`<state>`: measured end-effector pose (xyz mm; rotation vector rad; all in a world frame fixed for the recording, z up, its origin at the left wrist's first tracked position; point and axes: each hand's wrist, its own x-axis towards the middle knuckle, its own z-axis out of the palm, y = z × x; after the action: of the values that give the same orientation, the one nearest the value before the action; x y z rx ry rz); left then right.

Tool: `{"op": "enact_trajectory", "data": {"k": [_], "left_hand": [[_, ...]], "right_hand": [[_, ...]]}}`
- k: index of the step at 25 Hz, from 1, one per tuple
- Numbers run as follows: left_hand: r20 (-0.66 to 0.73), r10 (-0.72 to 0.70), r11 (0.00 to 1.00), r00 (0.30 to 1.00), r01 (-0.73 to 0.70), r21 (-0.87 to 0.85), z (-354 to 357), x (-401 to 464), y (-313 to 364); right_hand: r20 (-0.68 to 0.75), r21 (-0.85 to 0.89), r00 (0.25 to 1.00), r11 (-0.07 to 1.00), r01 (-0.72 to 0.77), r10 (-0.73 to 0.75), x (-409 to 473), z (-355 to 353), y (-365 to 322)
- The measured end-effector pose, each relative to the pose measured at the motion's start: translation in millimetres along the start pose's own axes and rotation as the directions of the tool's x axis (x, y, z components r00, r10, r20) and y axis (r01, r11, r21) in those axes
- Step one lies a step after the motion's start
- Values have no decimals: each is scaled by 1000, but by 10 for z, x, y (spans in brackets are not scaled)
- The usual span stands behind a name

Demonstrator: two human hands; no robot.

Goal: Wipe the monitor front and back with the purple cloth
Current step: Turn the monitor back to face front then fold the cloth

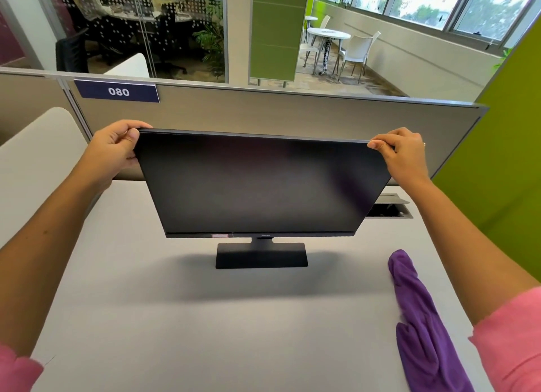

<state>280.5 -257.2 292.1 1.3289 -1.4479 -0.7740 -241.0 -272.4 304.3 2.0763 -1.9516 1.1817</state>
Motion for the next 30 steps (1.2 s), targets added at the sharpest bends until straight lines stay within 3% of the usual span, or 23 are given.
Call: {"op": "enact_trajectory", "data": {"k": [18, 20, 22, 24, 25, 27, 30], "left_hand": [[-39, -17, 998, 999, 19, 55, 44, -115, -27], [-213, 58, 994, 975, -36, 106, 172, -222, -56], [-461, 226, 967, 858, -141, 212, 457, -448, -89], [-567, 336, 934, 752, -191, 301, 831, -785, -248], [-571, 336, 931, 749, -174, 320, 1026, -962, -376], [-524, 272, 933, 807, -88, 349, 1424, -1331, -684], [-279, 156, 895, 947, -16, 447, 2032, -1914, -1043]], "right_hand": [[36, 69, 999, 997, -42, 39, 64, -35, -10], [-29, 87, 999, 996, -21, 23, -60, -37, 5], [-147, 135, 988, 991, -14, 34, -300, -26, 89], [-224, 192, 970, 980, -51, 94, -660, 28, 267], [-222, 201, 966, 976, -86, 131, -869, 69, 396], [-149, 164, 970, 972, -166, 191, -1333, 159, 701], [52, 6, 939, 940, -340, 339, -2115, 263, 1192]]}}
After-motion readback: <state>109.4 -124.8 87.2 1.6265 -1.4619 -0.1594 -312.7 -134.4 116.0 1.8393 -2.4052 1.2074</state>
